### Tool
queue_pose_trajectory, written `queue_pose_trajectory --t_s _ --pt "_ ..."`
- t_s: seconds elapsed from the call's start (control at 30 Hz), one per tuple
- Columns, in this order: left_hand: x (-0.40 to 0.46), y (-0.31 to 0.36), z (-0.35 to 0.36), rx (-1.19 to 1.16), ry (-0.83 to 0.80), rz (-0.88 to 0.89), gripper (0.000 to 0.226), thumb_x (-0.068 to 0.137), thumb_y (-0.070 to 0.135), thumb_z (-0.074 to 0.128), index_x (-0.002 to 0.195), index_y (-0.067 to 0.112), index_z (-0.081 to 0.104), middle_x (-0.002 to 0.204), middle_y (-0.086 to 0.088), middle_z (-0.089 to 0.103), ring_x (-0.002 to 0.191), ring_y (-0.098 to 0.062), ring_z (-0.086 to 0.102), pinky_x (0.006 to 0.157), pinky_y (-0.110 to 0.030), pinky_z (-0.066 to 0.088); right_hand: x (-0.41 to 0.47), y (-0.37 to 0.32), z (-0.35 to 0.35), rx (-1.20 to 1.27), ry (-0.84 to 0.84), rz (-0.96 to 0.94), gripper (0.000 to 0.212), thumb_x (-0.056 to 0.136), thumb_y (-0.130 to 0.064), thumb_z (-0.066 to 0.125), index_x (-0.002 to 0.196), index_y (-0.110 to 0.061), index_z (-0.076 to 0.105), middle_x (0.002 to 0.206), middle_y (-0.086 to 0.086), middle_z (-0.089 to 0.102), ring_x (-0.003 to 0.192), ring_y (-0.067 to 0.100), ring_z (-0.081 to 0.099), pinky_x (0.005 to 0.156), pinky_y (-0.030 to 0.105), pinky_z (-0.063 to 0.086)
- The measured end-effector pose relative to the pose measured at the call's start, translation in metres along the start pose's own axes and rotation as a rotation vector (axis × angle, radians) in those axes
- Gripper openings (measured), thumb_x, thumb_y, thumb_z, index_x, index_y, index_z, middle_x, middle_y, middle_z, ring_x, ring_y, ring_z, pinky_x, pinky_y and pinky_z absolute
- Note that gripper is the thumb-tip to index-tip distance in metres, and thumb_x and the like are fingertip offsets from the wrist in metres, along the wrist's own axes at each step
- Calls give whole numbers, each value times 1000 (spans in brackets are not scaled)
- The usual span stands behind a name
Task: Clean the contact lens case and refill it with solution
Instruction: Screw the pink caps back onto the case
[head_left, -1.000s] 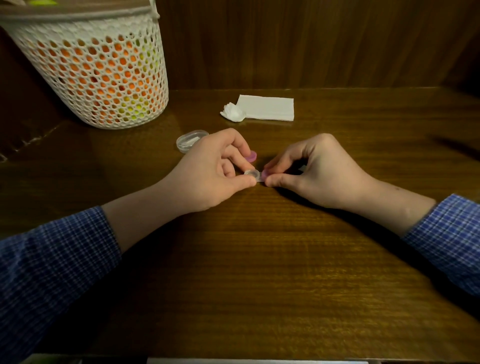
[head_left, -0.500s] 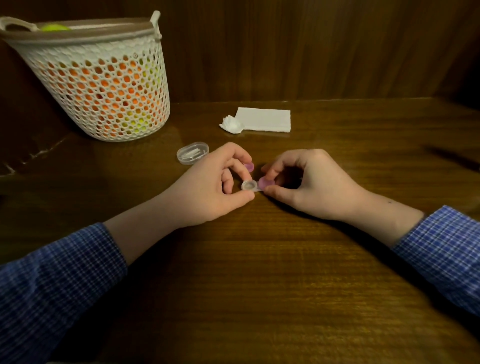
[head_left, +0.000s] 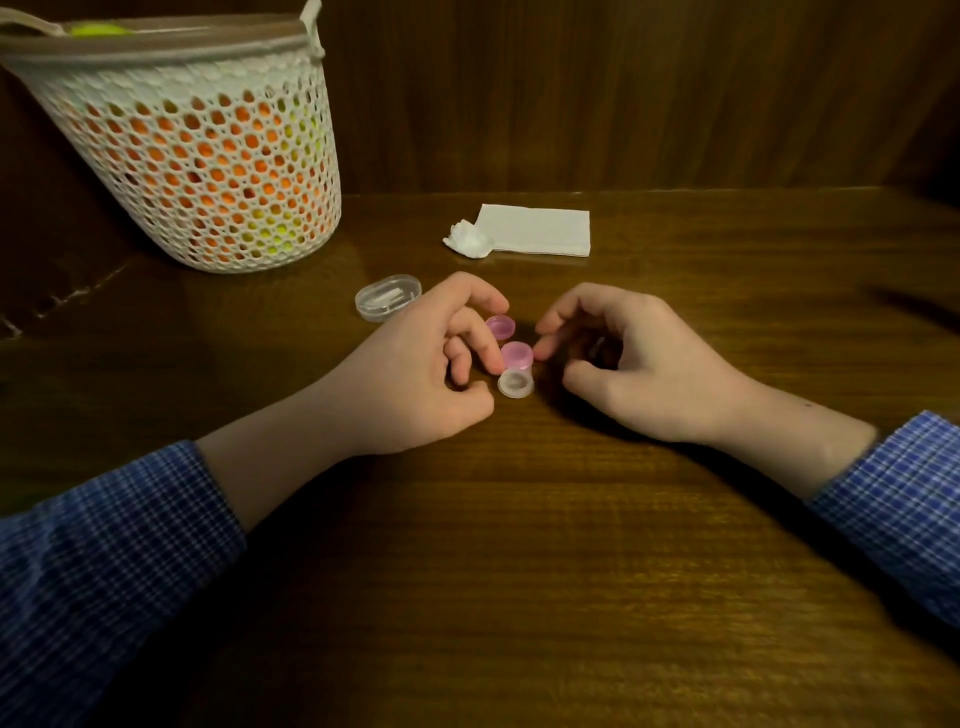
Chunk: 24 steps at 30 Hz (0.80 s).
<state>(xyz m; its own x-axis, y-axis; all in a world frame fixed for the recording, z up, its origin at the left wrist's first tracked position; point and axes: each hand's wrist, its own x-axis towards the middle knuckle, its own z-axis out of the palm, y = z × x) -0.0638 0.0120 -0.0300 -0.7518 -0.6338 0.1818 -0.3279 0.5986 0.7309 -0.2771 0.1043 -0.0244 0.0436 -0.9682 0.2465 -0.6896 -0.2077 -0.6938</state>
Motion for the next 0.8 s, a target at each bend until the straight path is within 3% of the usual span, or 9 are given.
queue_pose_trajectory --t_s 0.13,0.23,0.37,0.5,0.63,0.73,0.8 --pt "-1 0 1 14 36 6 60 82 -3 79 128 27 54 93 14 72 73 -15 67 63 -20 55 -2 -1 -1 33 -41 -28 40 82 -15 76 119 -22 62 106 -12 72 97 1 68 85 25 58" --pt "0 0 0 32 89 -1 52 82 6 84 120 29 58 86 9 70 71 -14 68 60 -21 56 -3 -2 2 23 -73 -73 54 79 -25 85 126 -21 60 112 -20 70 105 -6 66 87 15 53" --pt "0 2 1 67 127 -9 45 78 21 89 111 33 61 87 6 66 73 -16 65 59 -26 58 -2 -1 5 12 -80 -100 62 78 -26 88 130 -24 56 112 -28 67 109 -10 64 90 12 52" --pt "0 3 1 63 113 -26 44 79 27 88 114 34 62 97 8 69 73 -18 67 59 -29 58 -1 0 5 28 -120 -89 66 81 -24 86 137 -23 52 116 -19 71 114 -5 64 100 20 51" --pt "1 3 2 21 97 -32 44 81 19 88 117 27 63 96 12 72 71 -12 67 60 -21 56 0 0 4 68 -170 -75 67 84 -20 84 141 -20 49 121 -12 72 117 -1 64 102 19 49" --pt "0 4 1 -9 78 -36 44 80 16 88 115 28 63 95 16 73 71 -10 68 62 -23 59 4 3 0 140 -35 -28 52 86 -22 79 134 -19 56 115 -9 73 106 4 68 91 24 56" --pt "0 4 1 -18 74 -28 44 80 16 88 115 28 63 94 16 72 71 -11 67 62 -23 59 12 7 -4 111 96 16 39 89 -12 73 125 -18 61 109 -7 73 98 8 69 86 33 58"
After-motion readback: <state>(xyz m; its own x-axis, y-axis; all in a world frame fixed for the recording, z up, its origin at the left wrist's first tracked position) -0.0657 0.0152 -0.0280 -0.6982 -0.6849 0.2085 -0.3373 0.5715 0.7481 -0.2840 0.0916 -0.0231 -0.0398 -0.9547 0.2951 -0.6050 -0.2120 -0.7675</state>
